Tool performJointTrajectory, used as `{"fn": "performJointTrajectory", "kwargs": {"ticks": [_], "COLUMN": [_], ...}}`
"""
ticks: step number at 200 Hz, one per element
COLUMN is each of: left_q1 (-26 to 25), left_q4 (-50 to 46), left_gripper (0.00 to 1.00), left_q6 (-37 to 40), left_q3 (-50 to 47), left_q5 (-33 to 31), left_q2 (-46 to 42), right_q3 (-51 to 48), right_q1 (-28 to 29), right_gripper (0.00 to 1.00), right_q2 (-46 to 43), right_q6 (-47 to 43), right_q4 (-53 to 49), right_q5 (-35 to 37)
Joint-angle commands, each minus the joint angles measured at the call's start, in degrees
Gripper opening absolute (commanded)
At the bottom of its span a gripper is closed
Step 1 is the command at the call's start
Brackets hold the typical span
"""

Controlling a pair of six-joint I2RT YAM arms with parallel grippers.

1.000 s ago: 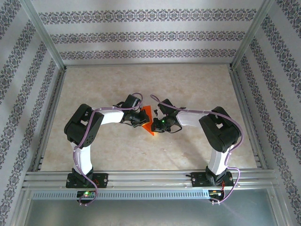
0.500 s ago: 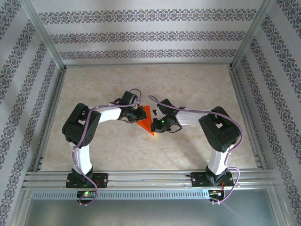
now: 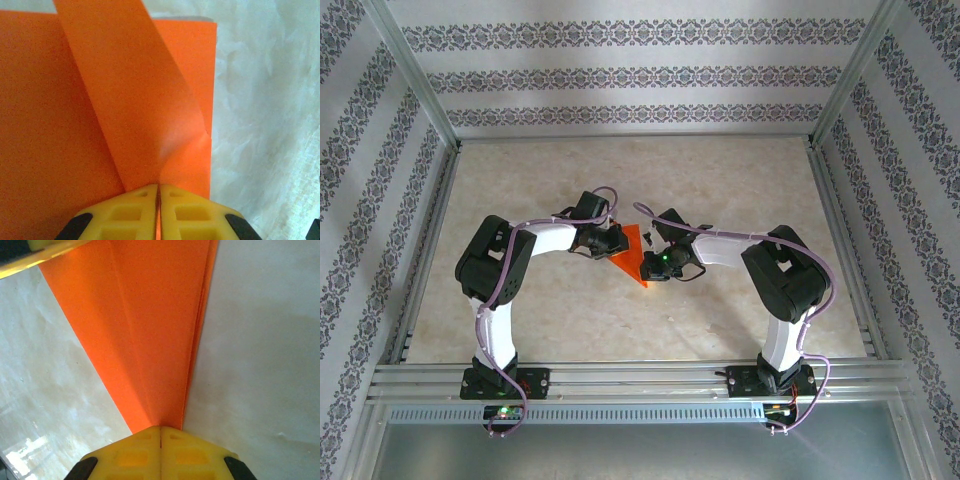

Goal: Fold a paper plane with a square sheet of paper (pick it up from the middle)
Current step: Fourth fold the wing at the center of the table.

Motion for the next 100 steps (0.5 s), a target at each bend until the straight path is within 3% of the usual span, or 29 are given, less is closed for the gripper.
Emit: {"fn": "performJointTrajectory", "kwargs": {"ticks": [1, 59, 100], "left_q1": [1.30, 1.32, 1.34], "left_q4": [-3.18, -2.40, -3.13], "left_gripper": [0.10, 0.10, 0.10], "left_q6": [1.49, 0.88, 1.50], "left_q3": [-0.02, -1.13, -0.69], "left_q5": [-2.68, -2.36, -2.27], "left_q2": [2.12, 2.09, 2.12], "right_q3": [-0.37, 4.25, 4.67], "right_q1": [-0.05, -0.06, -0.09], "right_gripper": [0.08, 0.08, 0.07], "right_q2": [-1.35, 1.68, 4.66], "right_q6": [0.66, 4.44, 4.33], "right_q4": [-1.69, 4.52, 3.18], "right_q5": [0.60, -0.27, 1.85]}}
